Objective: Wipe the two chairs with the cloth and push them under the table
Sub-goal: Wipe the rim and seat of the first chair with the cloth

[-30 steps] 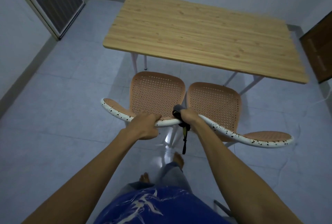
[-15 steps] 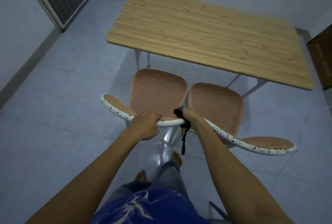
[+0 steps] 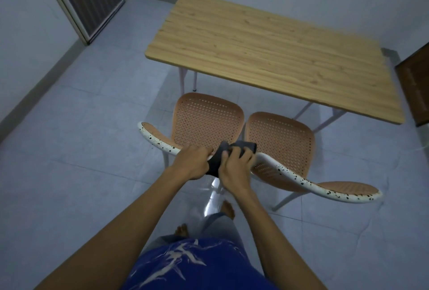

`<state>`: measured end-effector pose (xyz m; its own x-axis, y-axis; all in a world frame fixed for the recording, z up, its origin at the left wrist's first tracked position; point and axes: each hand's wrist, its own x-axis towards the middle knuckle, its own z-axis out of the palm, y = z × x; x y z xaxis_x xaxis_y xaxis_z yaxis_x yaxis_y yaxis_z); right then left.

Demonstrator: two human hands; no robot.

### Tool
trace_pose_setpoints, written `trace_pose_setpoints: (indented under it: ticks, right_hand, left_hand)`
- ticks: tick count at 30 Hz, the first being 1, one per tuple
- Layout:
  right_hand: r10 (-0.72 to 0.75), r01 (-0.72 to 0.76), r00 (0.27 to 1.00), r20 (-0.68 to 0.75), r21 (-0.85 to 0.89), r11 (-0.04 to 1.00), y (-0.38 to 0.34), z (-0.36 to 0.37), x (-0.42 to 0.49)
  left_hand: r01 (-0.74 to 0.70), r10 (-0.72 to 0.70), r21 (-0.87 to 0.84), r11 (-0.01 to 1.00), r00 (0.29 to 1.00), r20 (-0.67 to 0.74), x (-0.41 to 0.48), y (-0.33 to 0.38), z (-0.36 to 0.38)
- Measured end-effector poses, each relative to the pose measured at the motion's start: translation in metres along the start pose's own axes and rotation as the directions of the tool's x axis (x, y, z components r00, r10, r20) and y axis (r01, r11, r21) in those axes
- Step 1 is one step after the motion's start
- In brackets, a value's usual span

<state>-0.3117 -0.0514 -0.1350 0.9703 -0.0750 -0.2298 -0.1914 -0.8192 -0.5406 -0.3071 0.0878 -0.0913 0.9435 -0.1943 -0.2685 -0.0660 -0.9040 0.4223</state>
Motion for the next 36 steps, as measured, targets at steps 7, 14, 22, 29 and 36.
trace_pose_setpoints:
  ticks: [7, 14, 22, 29, 36]
  right_hand:
    - [0.043, -0.039, 0.996, 0.074, -0.054, 0.998, 0.021, -0.011, 0.054]
    - [-0.304, 0.293, 0.951, -0.065, -0.137, 0.946, 0.031, 0.012, -0.010]
    - [-0.129, 0.129, 0.992, 0.010, -0.014, 0.992, 0.030, 0.001, 0.025]
    - [-0.347, 0.310, 0.937, -0.045, -0.354, 0.883, 0.020, 0.031, -0.019]
    - [-0.199, 0.200, 0.980, 0.024, -0.167, 0.966, 0.027, 0.002, 0.007]
  left_hand:
    - [0.015, -0.018, 0.042, 0.999, 0.998, 0.059, 0.000, 0.002, -0.009]
    - [0.065, -0.060, -0.067, 0.996, 0.995, 0.076, 0.004, -0.016, -0.019]
    - [0.103, -0.103, 0.007, 0.995, 0.993, 0.055, -0.002, -0.053, -0.027]
    - [0.058, -0.073, 0.125, 0.990, 0.991, 0.114, -0.003, -0.061, -0.027]
    - [0.065, -0.092, 0.167, 0.984, 0.983, 0.160, -0.001, -0.059, -0.028]
